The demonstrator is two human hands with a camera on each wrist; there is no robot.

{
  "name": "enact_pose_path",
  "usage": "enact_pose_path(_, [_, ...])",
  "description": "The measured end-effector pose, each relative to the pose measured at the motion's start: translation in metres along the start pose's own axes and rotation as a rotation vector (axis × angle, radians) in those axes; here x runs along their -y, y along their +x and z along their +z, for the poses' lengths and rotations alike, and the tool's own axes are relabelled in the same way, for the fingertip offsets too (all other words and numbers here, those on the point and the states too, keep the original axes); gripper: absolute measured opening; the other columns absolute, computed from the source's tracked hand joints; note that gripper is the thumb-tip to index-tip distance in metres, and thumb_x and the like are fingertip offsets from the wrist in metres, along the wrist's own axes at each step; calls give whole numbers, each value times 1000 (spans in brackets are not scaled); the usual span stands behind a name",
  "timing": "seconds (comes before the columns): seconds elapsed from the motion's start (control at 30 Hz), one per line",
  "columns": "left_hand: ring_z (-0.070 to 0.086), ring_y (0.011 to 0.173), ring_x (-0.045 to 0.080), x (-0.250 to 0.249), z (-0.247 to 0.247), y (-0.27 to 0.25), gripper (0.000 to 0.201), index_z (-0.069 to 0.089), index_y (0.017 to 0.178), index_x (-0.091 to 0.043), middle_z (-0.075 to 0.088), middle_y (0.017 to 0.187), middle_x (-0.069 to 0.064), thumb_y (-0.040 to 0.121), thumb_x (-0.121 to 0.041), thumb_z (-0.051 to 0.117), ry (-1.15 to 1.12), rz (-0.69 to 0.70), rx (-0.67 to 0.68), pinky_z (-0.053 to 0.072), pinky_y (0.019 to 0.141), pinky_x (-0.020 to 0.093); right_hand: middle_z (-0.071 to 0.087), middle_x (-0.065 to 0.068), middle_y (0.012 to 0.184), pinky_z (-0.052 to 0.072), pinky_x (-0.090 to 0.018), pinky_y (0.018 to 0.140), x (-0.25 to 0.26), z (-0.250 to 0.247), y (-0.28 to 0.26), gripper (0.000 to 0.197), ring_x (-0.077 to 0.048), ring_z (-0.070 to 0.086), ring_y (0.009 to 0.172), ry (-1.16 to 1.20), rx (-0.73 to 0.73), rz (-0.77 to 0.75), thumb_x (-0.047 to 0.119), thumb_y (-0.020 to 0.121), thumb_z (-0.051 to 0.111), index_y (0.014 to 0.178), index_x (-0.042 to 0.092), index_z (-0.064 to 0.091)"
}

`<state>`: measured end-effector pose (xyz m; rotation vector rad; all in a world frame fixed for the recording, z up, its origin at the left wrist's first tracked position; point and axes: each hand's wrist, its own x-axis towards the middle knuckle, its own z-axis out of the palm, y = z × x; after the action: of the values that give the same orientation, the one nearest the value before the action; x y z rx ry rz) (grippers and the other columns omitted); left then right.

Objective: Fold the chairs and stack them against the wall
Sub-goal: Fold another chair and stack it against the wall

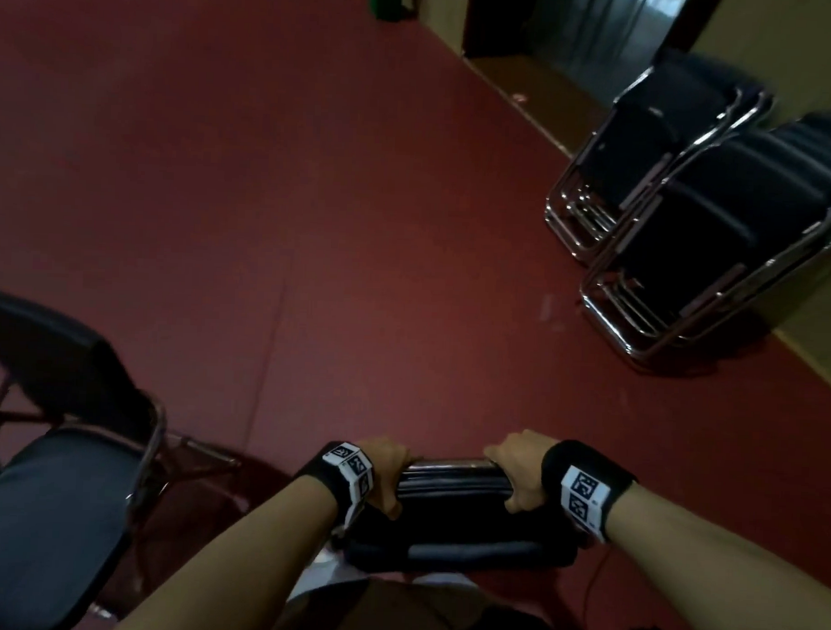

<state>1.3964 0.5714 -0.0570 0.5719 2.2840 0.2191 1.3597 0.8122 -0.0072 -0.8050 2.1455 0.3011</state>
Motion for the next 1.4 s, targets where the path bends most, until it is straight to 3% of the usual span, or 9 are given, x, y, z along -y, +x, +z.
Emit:
enact_pose_path(0.13, [70, 86, 24, 22, -72, 101, 58, 56, 114, -35, 73, 97, 0, 61, -41, 77, 50, 152, 90, 60, 75, 38, 66, -6, 109, 57, -36, 78, -72, -19, 35, 49, -25, 65, 94, 125, 76, 133, 43, 79, 76, 117, 18, 59])
enact_pose_path(0.27, [70, 73, 21, 47, -146, 173, 55, 61, 103, -35, 73, 83, -1, 52, -43, 76, 154, 261, 96, 62, 65, 41, 67, -4, 108, 56, -34, 76, -118, -61, 64, 49, -24, 65, 92, 211, 41, 258, 44, 77, 77, 115, 19, 60])
enact_pose_path(0.4, [68, 72, 22, 68, -216, 243, 59, 58, 101, -33, 70, 82, -4, 47, -47, 75, 310, 362, 74, 61, 64, 39, 63, -7, 111, 53, -33, 74, -156, -89, 94, 55, -24, 61, 92, 289, -7, 394, 45, 78, 77, 119, 16, 56])
enact_pose_path(0.53, [68, 77, 23, 76, -278, 291, 52, 60, 102, -32, 71, 87, -4, 54, -42, 77, 445, 448, 23, 58, 67, 31, 62, -6, 112, 55, -36, 79, -187, -108, 118, 57, -26, 62, 97, 384, -68, 518, 46, 78, 74, 122, 18, 51])
enact_pose_path(0.63, [67, 72, 24, 73, -329, 338, 50, 62, 98, -28, 70, 82, -2, 54, -42, 79, 526, 484, 65, 60, 65, 35, 62, -6, 115, 55, -35, 80, -227, -124, 137, 58, -26, 61, 98, 449, -100, 564, 46, 80, 71, 126, 19, 49])
enact_pose_path(0.77, [67, 76, 26, 74, -390, 416, 50, 62, 101, -28, 70, 88, 0, 56, -35, 84, 586, 461, 121, 60, 69, 39, 62, -8, 117, 54, -35, 82, -303, -153, 176, 57, -26, 62, 99, 466, -101, 585, 45, 82, 70, 127, 17, 48])
enact_pose_path(1.0, [68, 87, 25, 86, -490, 534, 57, 61, 107, -33, 71, 96, -1, 56, -41, 86, 499, 378, 119, 59, 76, 36, 64, -9, 115, 49, -33, 79, -456, -228, 234, 58, -30, 63, 100, 416, -139, 523, 44, 78, 74, 125, 16, 53])
enact_pose_path(1.17, [68, 97, 25, 106, -544, 593, 62, 58, 112, -36, 71, 106, -2, 58, -37, 88, 424, 351, 151, 56, 84, 34, 63, -10, 119, 50, -36, 82, -530, -276, 271, 59, -31, 62, 104, 433, -89, 482, 43, 80, 75, 126, 16, 51])
enact_pose_path(1.4, [67, 95, 25, 144, -627, 669, 59, 58, 110, -34, 69, 106, -1, 58, -39, 86, 403, 365, 195, 58, 81, 36, 63, -12, 123, 50, -39, 93, -607, -347, 333, 46, -35, 61, 109, 491, -40, 494, 34, 85, 71, 125, 19, 52])
